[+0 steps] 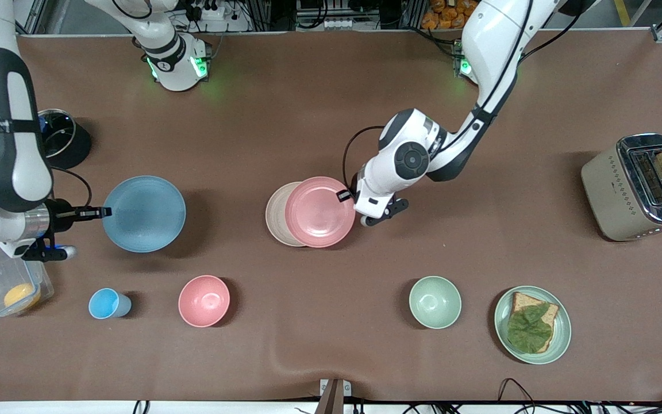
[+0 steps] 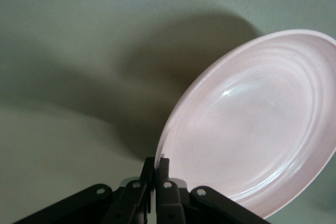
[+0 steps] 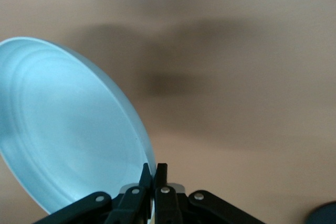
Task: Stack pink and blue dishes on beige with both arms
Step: 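Release the pink plate while the right gripper lifts the blue plate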
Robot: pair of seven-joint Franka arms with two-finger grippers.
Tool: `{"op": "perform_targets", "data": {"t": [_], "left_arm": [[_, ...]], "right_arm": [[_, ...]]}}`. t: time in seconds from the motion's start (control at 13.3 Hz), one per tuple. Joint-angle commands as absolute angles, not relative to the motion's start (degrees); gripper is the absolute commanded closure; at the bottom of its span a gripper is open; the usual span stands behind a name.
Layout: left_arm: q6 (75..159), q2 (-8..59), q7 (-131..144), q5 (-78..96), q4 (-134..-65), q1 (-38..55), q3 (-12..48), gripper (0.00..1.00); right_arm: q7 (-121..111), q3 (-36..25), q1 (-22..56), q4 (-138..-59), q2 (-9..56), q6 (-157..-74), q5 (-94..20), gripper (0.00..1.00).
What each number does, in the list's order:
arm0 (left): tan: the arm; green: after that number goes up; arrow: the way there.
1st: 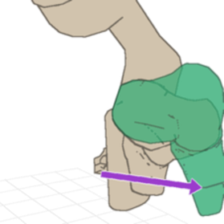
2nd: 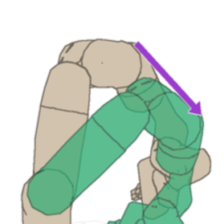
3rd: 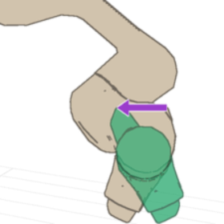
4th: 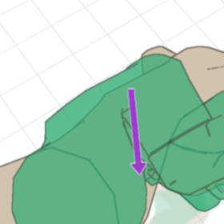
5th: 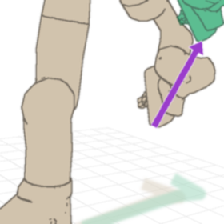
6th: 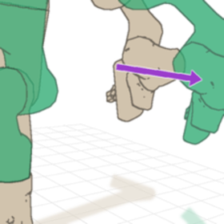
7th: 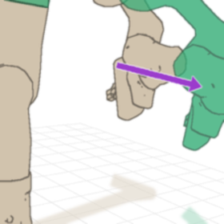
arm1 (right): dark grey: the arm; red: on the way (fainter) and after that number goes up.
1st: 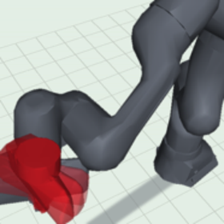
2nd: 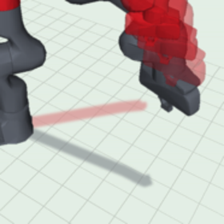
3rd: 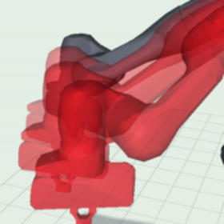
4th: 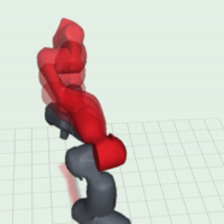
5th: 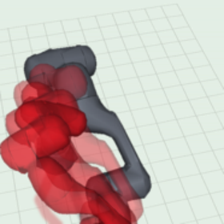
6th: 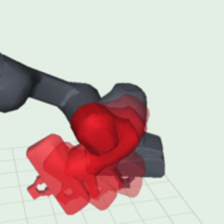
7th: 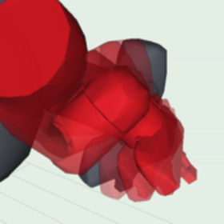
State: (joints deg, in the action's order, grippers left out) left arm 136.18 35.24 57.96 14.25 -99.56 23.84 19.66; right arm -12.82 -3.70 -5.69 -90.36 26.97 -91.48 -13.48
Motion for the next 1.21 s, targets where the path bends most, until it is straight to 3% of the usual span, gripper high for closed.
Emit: {"op": "perform_targets", "data": {"t": [0.0, 0.75, 1.13], "left_arm": [[138.24, 36.56, 60.03, 14.50, -98.35, 26.27, 18.90, 1.00], [144.14, 39.64, 62.31, 14.50, -97.74, 28.74, 18.81, 1.00], [144.84, 40.25, 63.81, 14.50, -96.60, 29.53, 18.81, 1.00]], "right_arm": [[-13.10, -3.16, -4.58, -89.12, 27.07, -89.30, -18.09, 1.00], [-12.83, -3.25, 7.37, -90.43, 27.77, -88.24, -23.82, 1.00], [-16.25, -3.08, 7.21, -93.07, 28.56, -88.68, -23.91, 1.00]]}}
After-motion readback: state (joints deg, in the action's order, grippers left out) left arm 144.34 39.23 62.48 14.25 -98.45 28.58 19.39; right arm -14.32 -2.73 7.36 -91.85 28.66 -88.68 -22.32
